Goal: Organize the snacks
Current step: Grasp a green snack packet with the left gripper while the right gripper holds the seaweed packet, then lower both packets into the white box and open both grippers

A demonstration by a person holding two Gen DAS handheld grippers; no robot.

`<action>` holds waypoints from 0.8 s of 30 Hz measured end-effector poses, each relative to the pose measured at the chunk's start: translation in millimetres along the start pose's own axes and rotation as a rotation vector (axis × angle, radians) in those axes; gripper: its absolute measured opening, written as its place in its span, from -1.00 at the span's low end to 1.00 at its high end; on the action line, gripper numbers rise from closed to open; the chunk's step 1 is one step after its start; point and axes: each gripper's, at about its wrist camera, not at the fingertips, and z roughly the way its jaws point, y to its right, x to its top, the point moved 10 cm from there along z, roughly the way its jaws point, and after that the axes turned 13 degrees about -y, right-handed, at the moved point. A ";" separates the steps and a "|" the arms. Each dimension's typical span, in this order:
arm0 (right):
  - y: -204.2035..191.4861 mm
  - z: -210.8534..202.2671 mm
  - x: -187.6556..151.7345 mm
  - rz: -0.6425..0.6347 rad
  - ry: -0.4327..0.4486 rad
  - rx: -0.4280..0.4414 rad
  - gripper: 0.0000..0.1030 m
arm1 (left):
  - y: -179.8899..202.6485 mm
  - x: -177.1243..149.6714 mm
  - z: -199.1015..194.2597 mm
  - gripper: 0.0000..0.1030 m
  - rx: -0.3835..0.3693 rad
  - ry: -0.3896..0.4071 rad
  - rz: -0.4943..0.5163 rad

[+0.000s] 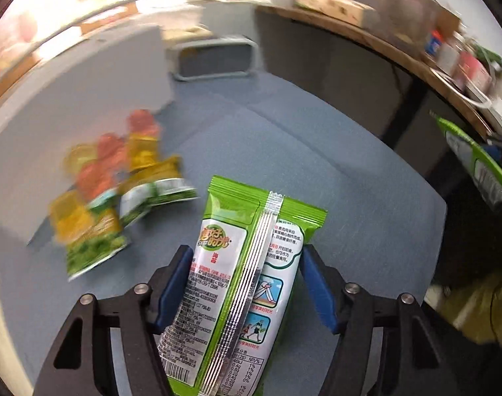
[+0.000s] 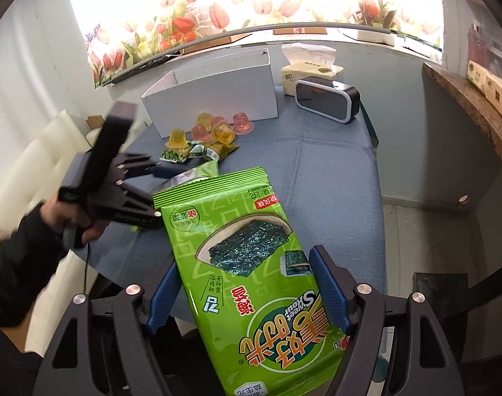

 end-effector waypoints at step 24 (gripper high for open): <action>-52.9 42.9 294.4 -0.015 0.174 -0.019 0.54 | -231.9 95.7 -180.2 0.38 0.040 0.355 -0.601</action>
